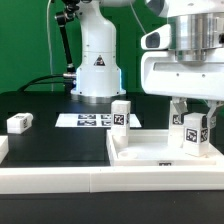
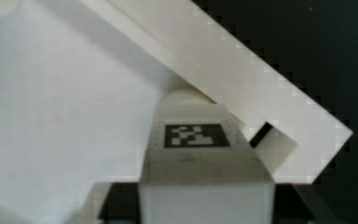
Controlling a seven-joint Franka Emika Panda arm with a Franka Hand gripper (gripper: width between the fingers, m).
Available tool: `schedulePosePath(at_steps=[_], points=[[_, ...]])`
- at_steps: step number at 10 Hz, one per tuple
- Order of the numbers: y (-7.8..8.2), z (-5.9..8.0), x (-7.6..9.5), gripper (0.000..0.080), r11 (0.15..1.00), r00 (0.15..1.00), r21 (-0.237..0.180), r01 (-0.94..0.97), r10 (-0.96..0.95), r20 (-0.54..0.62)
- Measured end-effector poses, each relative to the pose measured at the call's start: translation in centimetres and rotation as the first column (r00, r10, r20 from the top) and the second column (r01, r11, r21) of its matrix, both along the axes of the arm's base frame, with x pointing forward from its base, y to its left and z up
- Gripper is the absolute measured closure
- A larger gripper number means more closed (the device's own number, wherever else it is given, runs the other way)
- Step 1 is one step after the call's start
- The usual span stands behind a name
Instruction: Assemble square table
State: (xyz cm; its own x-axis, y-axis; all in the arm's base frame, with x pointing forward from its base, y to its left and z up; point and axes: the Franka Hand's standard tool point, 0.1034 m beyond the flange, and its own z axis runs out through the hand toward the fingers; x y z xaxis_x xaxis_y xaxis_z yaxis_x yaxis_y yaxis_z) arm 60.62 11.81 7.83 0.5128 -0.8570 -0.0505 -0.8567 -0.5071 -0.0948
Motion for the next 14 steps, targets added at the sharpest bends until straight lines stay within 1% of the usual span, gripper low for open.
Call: schedulePosePath(at_steps=[3,6,7,9,11,12,13,14], points=[[0.23,-0.03,-0.04,0.0509,0.972,0.972,0.024,0.233,-0.232,-0.026],[0.44,-0.06,0.02,0.0509,0.91,0.91,0.041,0.413,-0.411,-0.049],[0.46,-0.06,0.04,0.0509,0.902,0.902,0.044,0.43,-0.428,-0.051],[0.46,-0.06,0.07,0.0509,0.851,0.852,0.053,0.522,-0.519,-0.069],[0.48,-0.08,0.09,0.0509,0.857,0.858,0.053,0.512,-0.509,-0.067],[0.5,-0.09,0.08,0.0411,0.868,0.87,0.053,0.493,-0.49,-0.064],[0.51,-0.1,0.07,0.0258,0.885,0.886,0.054,0.463,-0.46,-0.059],[0.57,-0.1,0.06,0.0183,0.885,0.886,0.053,0.462,-0.459,-0.059]])
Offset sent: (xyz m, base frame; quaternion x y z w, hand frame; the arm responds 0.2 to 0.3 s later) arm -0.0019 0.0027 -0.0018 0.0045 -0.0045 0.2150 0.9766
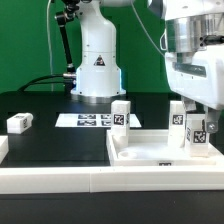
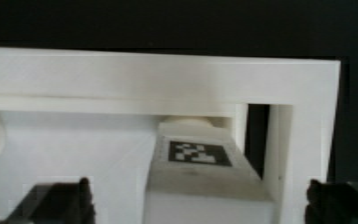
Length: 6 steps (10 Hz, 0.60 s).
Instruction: Assemble square table
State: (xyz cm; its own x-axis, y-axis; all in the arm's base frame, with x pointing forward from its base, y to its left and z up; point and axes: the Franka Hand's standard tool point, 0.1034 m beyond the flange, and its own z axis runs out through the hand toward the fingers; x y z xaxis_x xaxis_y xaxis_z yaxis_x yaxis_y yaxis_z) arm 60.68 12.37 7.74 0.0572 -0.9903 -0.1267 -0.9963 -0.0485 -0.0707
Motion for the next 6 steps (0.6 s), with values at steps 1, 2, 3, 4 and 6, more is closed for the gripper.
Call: schedulePosePath(at_steps=[1,2,3,4,6], points=[[0.02,-0.01,-0.08,0.0159,0.999,0.999,-0.002,-0.045,0.045,-0.001],[-0.08,-0.02,-0.1,0.0159,0.981,0.981,-0.014,-0.194,0.194,0.015],[-0.21,-0.03,-0.09,0.0151,0.949,0.948,-0.025,-0.315,0.316,0.029],[-0.23,-0.03,-0.08,0.0151,0.919,0.919,-0.033,-0.392,0.393,0.038],[-0.24,-0.04,-0.08,0.015,0.859,0.858,-0.048,-0.51,0.512,0.05]])
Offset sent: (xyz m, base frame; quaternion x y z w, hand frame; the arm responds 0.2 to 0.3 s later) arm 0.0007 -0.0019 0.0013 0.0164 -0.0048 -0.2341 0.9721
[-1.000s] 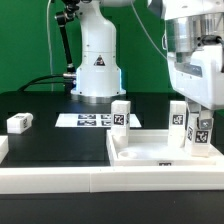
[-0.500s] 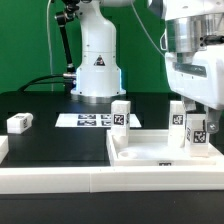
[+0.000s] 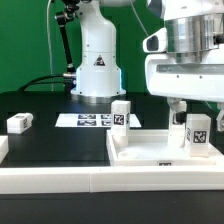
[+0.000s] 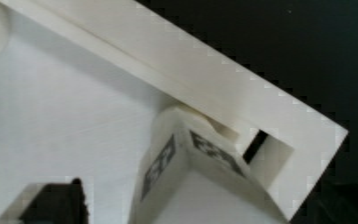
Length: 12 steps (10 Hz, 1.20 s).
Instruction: Assemble square table
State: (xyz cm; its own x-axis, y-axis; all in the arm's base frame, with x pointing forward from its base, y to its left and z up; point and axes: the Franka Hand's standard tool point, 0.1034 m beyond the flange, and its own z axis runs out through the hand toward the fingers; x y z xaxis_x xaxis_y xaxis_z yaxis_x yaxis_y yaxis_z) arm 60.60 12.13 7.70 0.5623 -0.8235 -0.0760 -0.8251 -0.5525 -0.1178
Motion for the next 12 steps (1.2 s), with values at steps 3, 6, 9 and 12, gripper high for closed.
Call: schedulePosePath(at_steps=[3,6,9,12], points=[[-0.01,-0.01,-0.05,0.015,0.973,0.973,-0.019,-0.23,0.23,0.024],[-0.02,0.11,-0.04,0.015,0.857,0.858,-0.063,-0.512,0.514,0.026],[-0.04,0.1,-0.05,0.015,0.717,0.718,-0.095,-0.691,0.696,0.027],[-0.17,0.1,-0.03,0.017,0.573,0.574,-0.118,-0.811,0.818,0.022]])
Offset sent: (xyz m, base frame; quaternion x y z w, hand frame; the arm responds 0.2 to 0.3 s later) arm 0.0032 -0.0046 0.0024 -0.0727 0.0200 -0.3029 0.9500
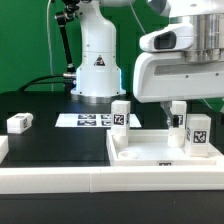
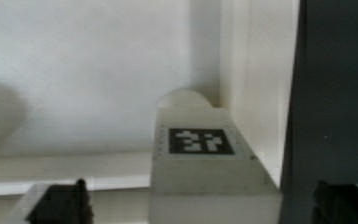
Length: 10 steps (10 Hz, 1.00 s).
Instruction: Assemble square table
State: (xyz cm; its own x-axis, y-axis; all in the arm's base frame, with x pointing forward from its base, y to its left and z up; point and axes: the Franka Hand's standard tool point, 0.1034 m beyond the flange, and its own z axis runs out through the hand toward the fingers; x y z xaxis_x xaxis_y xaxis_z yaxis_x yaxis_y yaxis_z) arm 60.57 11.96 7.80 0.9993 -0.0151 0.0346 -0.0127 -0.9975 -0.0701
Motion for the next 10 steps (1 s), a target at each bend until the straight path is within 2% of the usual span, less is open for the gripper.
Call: schedulePosePath(at_steps=[1,2,3,6,8,10], points=[[0.17,0.02,-0.01,0.0299,1.0,1.0,0.0,0.001,-0.001,0.0],[0.13,0.01,-0.01,0.0299,1.0,1.0,0.001,0.003,-0.003,0.0],[0.03,0.02,0.01,0.05,1.0,1.0,0.0,0.004,-0.004,0.0],[-0.01,0.0,0.01,0.051,0.999,0.999,0.003,0.043,-0.043,-0.003],[0.02,0.01,0.0,0.051,0.976,0.976,0.011,0.217,-0.217,-0.014],[0.01,-0.09,-0.16,0.051,0.888,0.888,0.023,0.459,-0.458,-0.034]])
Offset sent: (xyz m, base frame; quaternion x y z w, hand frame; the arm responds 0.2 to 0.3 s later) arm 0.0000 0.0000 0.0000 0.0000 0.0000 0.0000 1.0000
